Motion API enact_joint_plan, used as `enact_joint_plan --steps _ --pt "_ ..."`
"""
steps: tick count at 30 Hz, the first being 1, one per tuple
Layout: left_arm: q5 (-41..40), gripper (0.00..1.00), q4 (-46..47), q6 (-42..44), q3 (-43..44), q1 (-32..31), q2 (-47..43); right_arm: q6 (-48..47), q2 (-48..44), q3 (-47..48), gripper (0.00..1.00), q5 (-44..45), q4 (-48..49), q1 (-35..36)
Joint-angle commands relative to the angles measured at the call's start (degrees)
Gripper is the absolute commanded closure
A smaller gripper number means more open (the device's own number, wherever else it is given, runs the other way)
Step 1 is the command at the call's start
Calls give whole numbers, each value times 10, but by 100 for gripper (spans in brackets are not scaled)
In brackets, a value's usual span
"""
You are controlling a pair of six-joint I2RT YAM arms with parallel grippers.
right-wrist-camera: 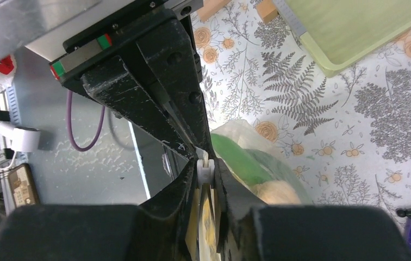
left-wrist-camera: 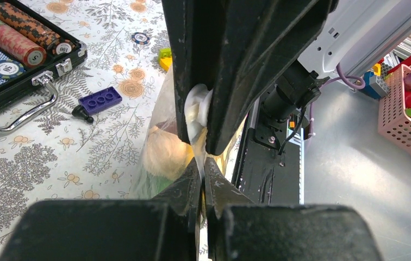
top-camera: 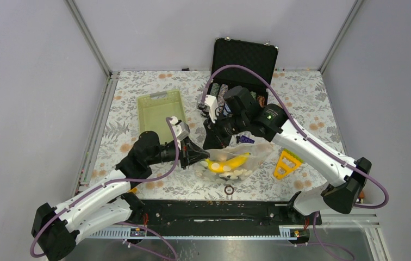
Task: Place the food in the zip-top bag and seal the zipper
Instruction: Zip the zipper food storage bag at the center of the board.
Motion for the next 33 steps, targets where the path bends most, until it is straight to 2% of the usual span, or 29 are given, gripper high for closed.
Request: enact_joint_plan --steps 1,2,4,5,7,9,11,15,22,24,27,28,33 --pt "-5 100 35 -7 9 2 -4 7 -24 16 95 14 14 3" --pt "-5 100 35 -9 11 3 -4 6 -24 17 100 14 9 3" --pt "-10 100 34 -14 14 2 -3 3 -22 17 100 9 3 3" --pt "-9 91 32 -16 18 2 -2 2 -21 19 100 4 1 3" --pt "10 63 36 -13 21 2 -2 2 -21 21 100 -13 -1 3" --pt "31 49 50 -10 22 3 -1 4 -21 23 100 -26 -1 3" --pt "38 46 63 -11 24 2 1 4 -22 25 100 -34 -1 3" --pt "48 45 65 -4 39 2 18 1 -24 24 100 -52 -2 3" --pt "80 46 75 9 51 3 39 -12 -32 22 100 -92 -16 3" --pt "101 55 87 6 51 3 40 -13 -32 23 100 -93 -21 3" --pt "110 92 106 -2 47 3 44 -12 -31 22 100 -86 -23 3" --pt "111 100 114 -7 46 3 46 -11 -30 21 100 -85 -22 3" --pt "92 100 142 -30 29 3 44 -24 -27 26 100 -22 -56 3"
